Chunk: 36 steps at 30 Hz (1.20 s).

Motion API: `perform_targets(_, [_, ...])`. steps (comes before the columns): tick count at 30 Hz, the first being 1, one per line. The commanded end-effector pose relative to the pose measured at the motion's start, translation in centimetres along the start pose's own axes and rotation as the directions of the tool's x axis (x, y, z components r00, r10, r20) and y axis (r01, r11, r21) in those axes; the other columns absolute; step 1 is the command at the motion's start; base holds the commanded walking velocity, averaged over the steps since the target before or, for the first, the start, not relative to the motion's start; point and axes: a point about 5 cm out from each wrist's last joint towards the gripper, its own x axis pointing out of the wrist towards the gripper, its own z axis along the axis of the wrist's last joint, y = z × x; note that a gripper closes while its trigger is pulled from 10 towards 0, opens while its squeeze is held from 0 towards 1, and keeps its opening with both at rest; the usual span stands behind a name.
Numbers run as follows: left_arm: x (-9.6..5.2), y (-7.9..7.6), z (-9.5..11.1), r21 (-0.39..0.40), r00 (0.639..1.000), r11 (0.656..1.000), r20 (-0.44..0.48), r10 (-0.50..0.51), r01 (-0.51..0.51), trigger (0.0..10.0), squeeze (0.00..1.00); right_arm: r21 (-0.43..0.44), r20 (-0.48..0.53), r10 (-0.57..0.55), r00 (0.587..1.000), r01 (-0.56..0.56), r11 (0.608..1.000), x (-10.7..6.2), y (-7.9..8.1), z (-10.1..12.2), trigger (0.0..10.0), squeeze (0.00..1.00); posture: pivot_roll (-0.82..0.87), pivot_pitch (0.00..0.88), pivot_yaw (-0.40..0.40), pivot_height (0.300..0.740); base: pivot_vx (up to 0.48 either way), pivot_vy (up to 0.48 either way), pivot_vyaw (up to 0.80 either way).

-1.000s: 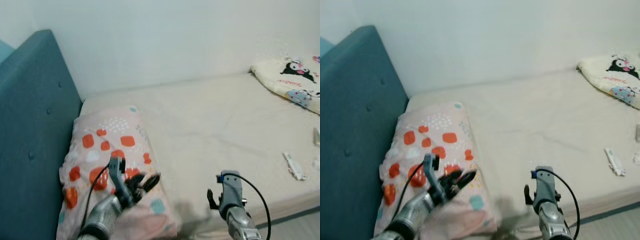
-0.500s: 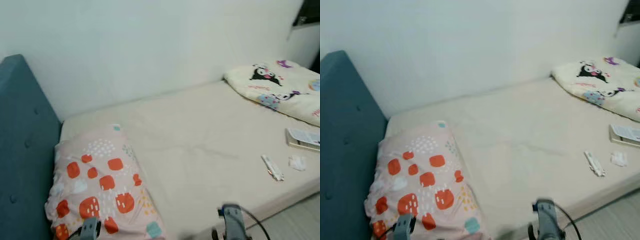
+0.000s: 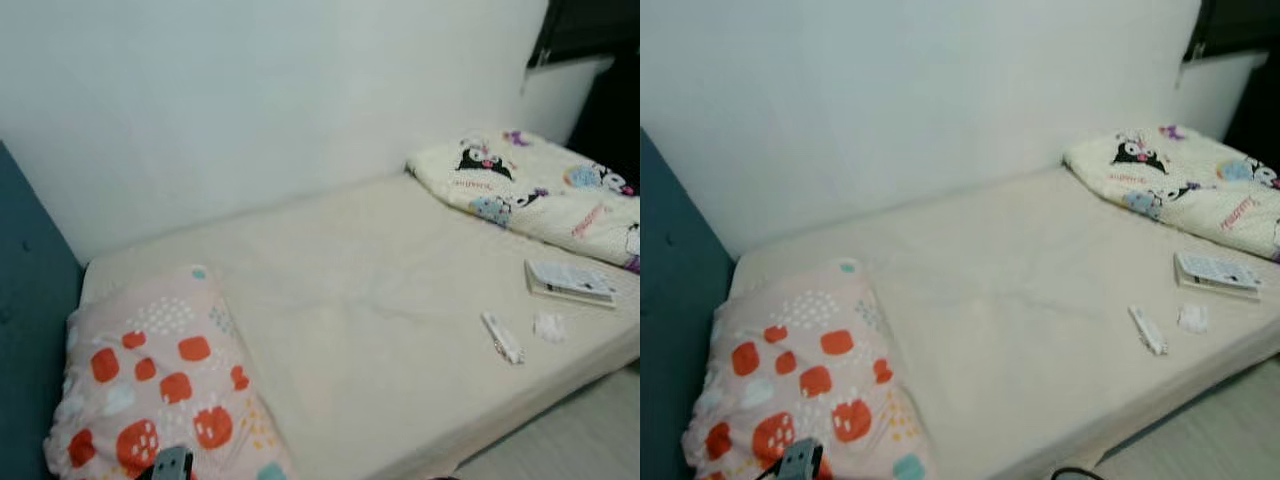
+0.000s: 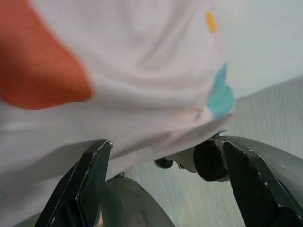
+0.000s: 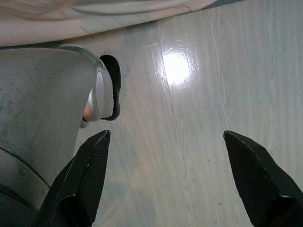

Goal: Clean up the room

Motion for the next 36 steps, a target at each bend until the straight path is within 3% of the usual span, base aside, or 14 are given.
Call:
perform_targets(1, [-0.3, 0.6, -0.2, -0.006, 1.0, 1.0, -0.014, 0.024, -0.024, 10.0, 0.0, -0.005, 0.004, 0.043, 0.999, -0.043, 0.999, 0.0, 1.0, 0.0, 10.0, 0.0, -0.15, 0.033, 0.054, 0.74, 0.0, -0.461, 0.0])
perform_targets(4, [-0.2, 0.5, 0.0, 0.005, 1.0, 1.0, -0.019, 0.025, -0.025, 10.0, 0.0, -0.014, 0.007, 0.048, 0.999, -0.048, 0.999, 0.0, 1.0, 0.0, 10.0, 0.0, -0.15, 0.034, 0.059, 0.74, 0.0, -0.461, 0.0])
perform_targets(13, [0.3, -0.1, 1.0, 0.031, 1.0, 0.999, -0.014, 0.012, -0.012, 10.0, 0.0, -0.014, 0.01, 0.075, 0.997, -0.075, 0.997, 0.0, 1.4, 0.0, 10.0, 0.0, -0.14, 0.038, 0.066, 0.74, 0.0, -0.461, 0.8])
perform_targets(16, [0.5, -0.4, 1.2, 0.047, 1.0, 0.999, -0.019, 0.002, -0.001, 10.0, 0.0, 0.014, 0.005, 0.057, 0.998, -0.057, 0.998, 0.0, 1.4, -0.2, 10.0, 0.0, -0.14, 0.044, 0.067, 0.74, 0.0, -0.461, 0.0])
perform_targets(26, [1.0, -1.4, 1.4, 0.079, 0.999, 0.996, -0.034, -0.027, 0.03, 10.0, 0.0, -0.005, -0.025, 0.047, 0.999, -0.048, 0.999, -0.1, 1.5, -0.7, 10.0, 0.0, -0.14, 0.057, 0.064, 0.74, 0.0, -0.461, 0.0])
perform_targets(36, [1.0, -1.5, 1.2, 0.097, 0.998, 0.995, -0.049, -0.033, 0.038, 10.0, 0.0, 0.002, -0.025, 0.04, 0.999, -0.039, 0.999, -0.1, 1.2, -0.8, 10.0, 0.0, -0.15, 0.049, 0.064, 0.74, 0.0, -0.461, 0.0])
